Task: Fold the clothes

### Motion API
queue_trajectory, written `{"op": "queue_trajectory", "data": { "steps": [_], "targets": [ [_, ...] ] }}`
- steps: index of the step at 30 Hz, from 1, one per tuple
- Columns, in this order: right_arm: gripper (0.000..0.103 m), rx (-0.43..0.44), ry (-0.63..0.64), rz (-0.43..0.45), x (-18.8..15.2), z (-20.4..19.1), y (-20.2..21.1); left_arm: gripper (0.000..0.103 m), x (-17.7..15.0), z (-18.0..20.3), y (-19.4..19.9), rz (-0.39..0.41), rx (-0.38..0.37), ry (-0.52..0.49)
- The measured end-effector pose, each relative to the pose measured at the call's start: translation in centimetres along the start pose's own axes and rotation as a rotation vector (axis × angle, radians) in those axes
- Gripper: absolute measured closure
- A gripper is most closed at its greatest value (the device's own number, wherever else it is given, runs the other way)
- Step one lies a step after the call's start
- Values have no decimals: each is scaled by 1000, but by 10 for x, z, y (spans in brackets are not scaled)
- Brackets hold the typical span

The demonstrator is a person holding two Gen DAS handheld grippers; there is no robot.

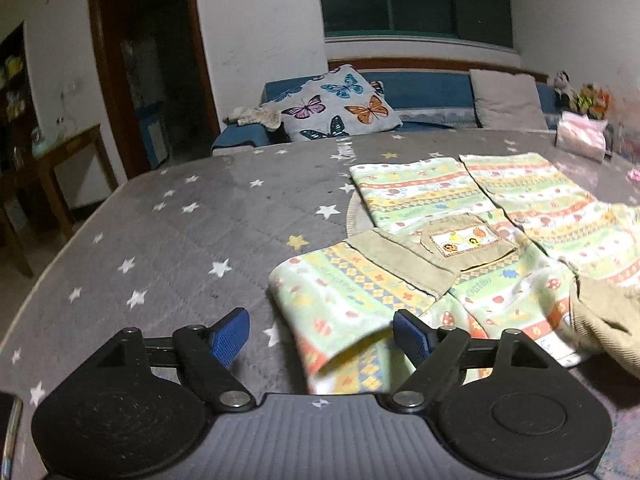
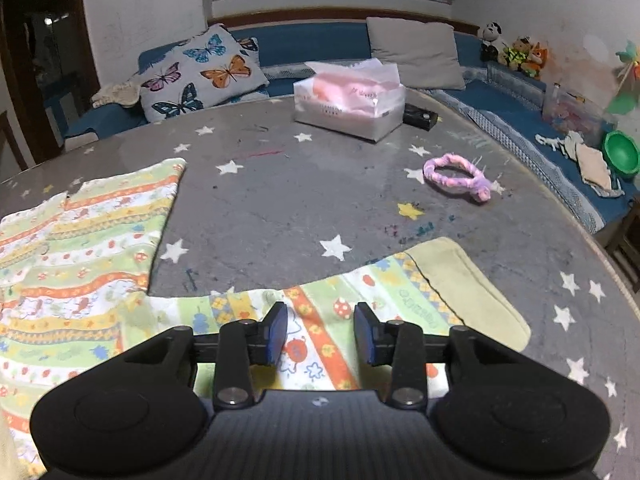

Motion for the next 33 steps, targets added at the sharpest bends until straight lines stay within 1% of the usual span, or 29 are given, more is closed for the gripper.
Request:
{"op": "queue_trajectory", "data": {
  "steps": [4,5,7,11,12,13,14,16,18,19,20,21,22,23,26,30,33],
  "targets": [
    [58,5,-11,12,-1,2,-1,21,5,13,-3,18,-6,-58],
    [53,5,-10,10,-1,2,-1,20,7,15,-2,25,-13,-66],
    [47,4,-3,9,-1,1,-1,20,11,23,-1,40,-32,-82],
    [41,-5,21,15,-3,-4,-3,22,19,43,-2,61,-71,-118],
    [40,-3,21,17,-4,-4,-3,26,20,49,-5,62,-82,-129],
    [37,-2,23,17,-4,-4,-3,29,21,53,-7,62,-92,-137],
    [32,-1,24,18,-5,-4,-3,34,22,58,-11,61,-97,-143],
    [29,2,28,18,-6,-4,-3,42,23,64,-21,47,-100,-147],
    [28,3,28,21,-7,-4,-3,61,23,68,-30,22,-106,-144],
    [23,3,27,23,-7,-3,-3,63,22,68,-33,9,-112,-140],
    [19,3,26,23,-8,-2,-3,68,21,68,-34,4,-118,-133],
    [19,3,26,23,-9,-2,-3,77,20,66,-34,5,-126,-125],
    [19,3,30,26,-10,-2,-3,82,20,63,-32,10,-132,-115],
    [18,3,32,28,-10,-2,-3,92,20,59,-29,16,-132,-100],
    [18,0,32,29,-11,-2,-3,99,23,39,-20,46,-115,-30],
    [17,-6,32,28,-11,-3,-3,100,28,-1,-11,79,-46,92],
    [15,-9,31,28,-12,-5,-2,100,30,-30,-7,86,1,175]
  ]
}}
Point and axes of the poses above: each gripper's, at about its wrist camera, not at the fingertips, and y roughly against the way its jaws point, z to its right, x to its top, the point moved 1 cm from there along -y, roughly the way its jaws point, and after that the axes turned 8 degrees about x, right-handed, at the moved point
